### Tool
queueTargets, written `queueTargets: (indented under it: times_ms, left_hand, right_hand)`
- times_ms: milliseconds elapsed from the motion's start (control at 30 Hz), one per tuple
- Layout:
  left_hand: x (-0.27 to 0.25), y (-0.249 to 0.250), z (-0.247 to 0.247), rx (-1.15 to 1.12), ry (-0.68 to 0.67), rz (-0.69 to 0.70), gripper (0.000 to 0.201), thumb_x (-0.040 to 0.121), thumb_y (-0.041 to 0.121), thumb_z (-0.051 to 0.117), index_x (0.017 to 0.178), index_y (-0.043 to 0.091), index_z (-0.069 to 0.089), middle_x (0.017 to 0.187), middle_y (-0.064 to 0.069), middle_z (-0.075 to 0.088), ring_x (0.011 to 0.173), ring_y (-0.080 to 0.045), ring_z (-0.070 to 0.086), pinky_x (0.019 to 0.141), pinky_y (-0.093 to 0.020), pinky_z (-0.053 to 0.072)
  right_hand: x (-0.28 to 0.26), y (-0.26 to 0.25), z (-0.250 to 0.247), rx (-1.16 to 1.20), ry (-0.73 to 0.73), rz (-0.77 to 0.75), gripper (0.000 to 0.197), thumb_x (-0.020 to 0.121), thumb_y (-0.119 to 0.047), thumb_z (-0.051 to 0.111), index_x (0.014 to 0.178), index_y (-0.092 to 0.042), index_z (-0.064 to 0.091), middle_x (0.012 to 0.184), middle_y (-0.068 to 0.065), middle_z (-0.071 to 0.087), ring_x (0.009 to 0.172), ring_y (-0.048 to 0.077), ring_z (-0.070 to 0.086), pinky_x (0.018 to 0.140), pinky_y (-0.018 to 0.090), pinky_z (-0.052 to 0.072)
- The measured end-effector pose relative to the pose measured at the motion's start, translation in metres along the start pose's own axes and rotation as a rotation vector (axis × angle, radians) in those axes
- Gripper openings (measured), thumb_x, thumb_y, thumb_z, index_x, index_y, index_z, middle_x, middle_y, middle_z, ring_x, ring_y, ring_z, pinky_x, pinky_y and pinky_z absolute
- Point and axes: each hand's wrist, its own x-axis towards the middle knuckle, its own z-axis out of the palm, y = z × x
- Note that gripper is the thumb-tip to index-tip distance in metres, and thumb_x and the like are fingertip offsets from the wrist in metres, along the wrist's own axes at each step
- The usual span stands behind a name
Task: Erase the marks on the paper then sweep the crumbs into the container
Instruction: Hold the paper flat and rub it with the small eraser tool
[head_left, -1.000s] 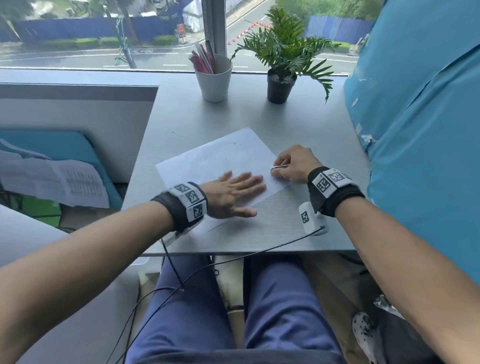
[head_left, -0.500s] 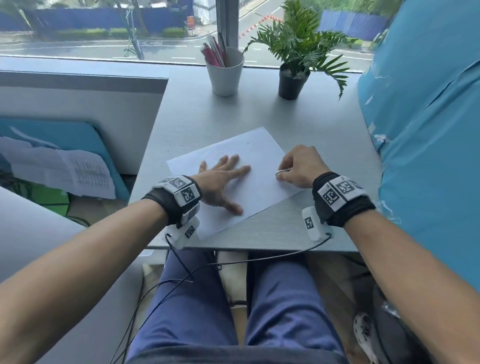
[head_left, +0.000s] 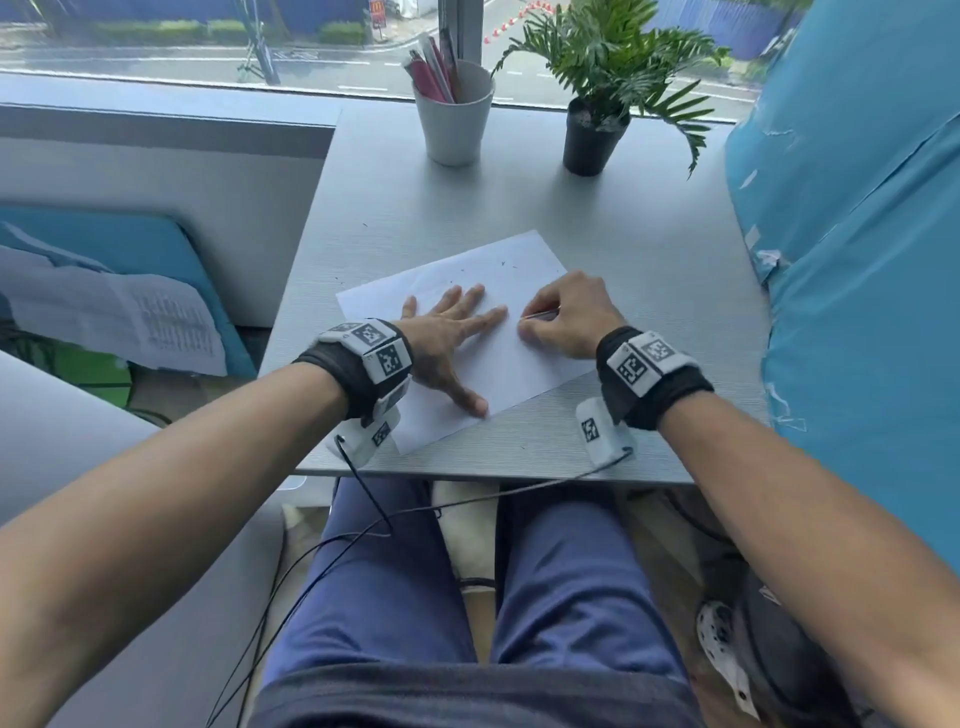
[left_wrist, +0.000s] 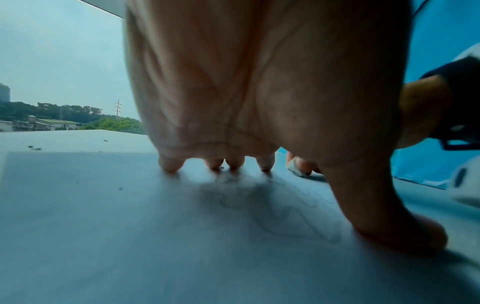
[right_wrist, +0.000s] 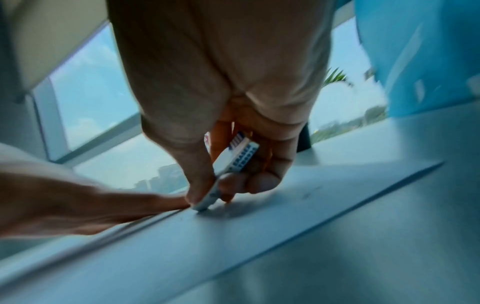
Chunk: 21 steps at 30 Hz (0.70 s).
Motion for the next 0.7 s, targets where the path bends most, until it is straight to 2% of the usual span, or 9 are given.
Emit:
queueTargets:
  times_ms: [67, 167, 200, 300, 333, 367, 500, 633, 700]
  left_hand:
    - [-0.001, 0.000, -0.001, 0.006, 0.001, -0.008, 0.137, 0.058, 0.076, 0.076, 0.154, 0.042, -0.016, 0.160, 0.006, -0.032, 0.147, -0.019, -0.029, 0.114, -0.066, -0.013]
    - [-0.001, 0.001, 0.000, 0.010, 0.000, -0.002, 0.138, 0.058, 0.076, 0.076, 0.154, 0.042, -0.016, 0.160, 0.006, -0.032, 0.147, -0.019, -0.029, 0.114, -0.066, -0.013]
    - [-0.001, 0.000, 0.000, 0.009, 0.002, 0.000, 0.139, 0.057, 0.076, 0.077, 0.154, 0.042, -0.016, 0.160, 0.006, -0.032, 0.147, -0.019, -0.029, 0.114, -0.066, -0.013]
    - [-0.001, 0.001, 0.000, 0.007, -0.002, -0.008, 0.138, 0.058, 0.075, 0.078, 0.155, 0.042, -0.015, 0.161, 0.006, -0.030, 0.148, -0.019, -0.028, 0.115, -0.066, -0.011]
    - [-0.002, 0.002, -0.001, 0.007, 0.000, -0.012, 0.138, 0.058, 0.075, 0.078, 0.155, 0.042, -0.014, 0.161, 0.006, -0.030, 0.148, -0.019, -0.028, 0.115, -0.066, -0.011]
    - [-0.002, 0.002, -0.001, 0.007, 0.000, -0.014, 0.138, 0.058, 0.075, 0.078, 0.155, 0.042, -0.014, 0.161, 0.006, -0.030, 0.148, -0.020, -0.028, 0.115, -0.066, -0.011]
    - [-0.002, 0.002, -0.001, 0.018, -0.007, -0.011, 0.138, 0.058, 0.076, 0.077, 0.155, 0.042, -0.016, 0.161, 0.005, -0.031, 0.148, -0.020, -0.029, 0.115, -0.066, -0.012]
    - [-0.003, 0.004, -0.002, 0.014, -0.012, -0.022, 0.141, 0.056, 0.076, 0.078, 0.154, 0.042, -0.016, 0.160, 0.005, -0.032, 0.148, -0.020, -0.029, 0.115, -0.066, -0.012]
    - [-0.004, 0.005, -0.002, 0.016, -0.016, -0.026, 0.140, 0.056, 0.075, 0.078, 0.154, 0.041, -0.017, 0.161, 0.005, -0.031, 0.148, -0.020, -0.029, 0.115, -0.066, -0.011]
  right_hand:
    - [-0.002, 0.000, 0.001, -0.010, -0.018, -0.024, 0.015, 0.077, -0.021, 0.075, 0.090, -0.016, 0.080, 0.089, -0.002, 0.076, 0.082, 0.008, 0.068, 0.074, 0.011, 0.050]
    - [-0.026, -0.017, 0.015, -0.039, -0.296, -0.205, 0.011, 0.079, -0.019, 0.076, 0.089, -0.016, 0.079, 0.084, -0.007, 0.074, 0.071, -0.003, 0.063, 0.069, 0.007, 0.048]
    - [-0.026, -0.017, 0.014, -0.058, -0.318, -0.226, 0.011, 0.079, -0.019, 0.075, 0.088, -0.017, 0.079, 0.081, -0.010, 0.073, 0.069, -0.006, 0.062, 0.068, 0.006, 0.048]
    - [-0.006, -0.001, 0.001, -0.042, -0.111, -0.102, 0.012, 0.078, -0.022, 0.075, 0.088, -0.019, 0.080, 0.084, -0.005, 0.076, 0.076, 0.005, 0.066, 0.078, 0.018, 0.053]
    - [-0.005, 0.001, 0.000, -0.043, -0.063, -0.075, 0.012, 0.078, -0.023, 0.075, 0.088, -0.019, 0.079, 0.086, -0.003, 0.076, 0.078, 0.006, 0.066, 0.078, 0.018, 0.052]
    - [-0.008, 0.000, 0.003, -0.049, -0.070, -0.079, 0.012, 0.078, -0.023, 0.076, 0.088, -0.019, 0.079, 0.087, -0.003, 0.076, 0.076, 0.005, 0.065, 0.075, 0.016, 0.049]
    - [-0.033, -0.010, 0.015, -0.066, -0.279, -0.206, 0.010, 0.076, -0.023, 0.077, 0.085, -0.019, 0.079, 0.079, -0.011, 0.074, 0.066, -0.006, 0.061, 0.067, 0.004, 0.044]
    - [-0.016, 0.006, 0.003, -0.027, -0.054, -0.061, 0.012, 0.075, -0.024, 0.076, 0.086, -0.019, 0.080, 0.085, -0.006, 0.076, 0.078, 0.005, 0.067, 0.079, 0.020, 0.053]
    - [-0.027, -0.001, 0.010, -0.055, -0.164, -0.129, 0.012, 0.076, -0.024, 0.076, 0.087, -0.019, 0.079, 0.086, -0.007, 0.075, 0.079, 0.004, 0.066, 0.080, 0.018, 0.053]
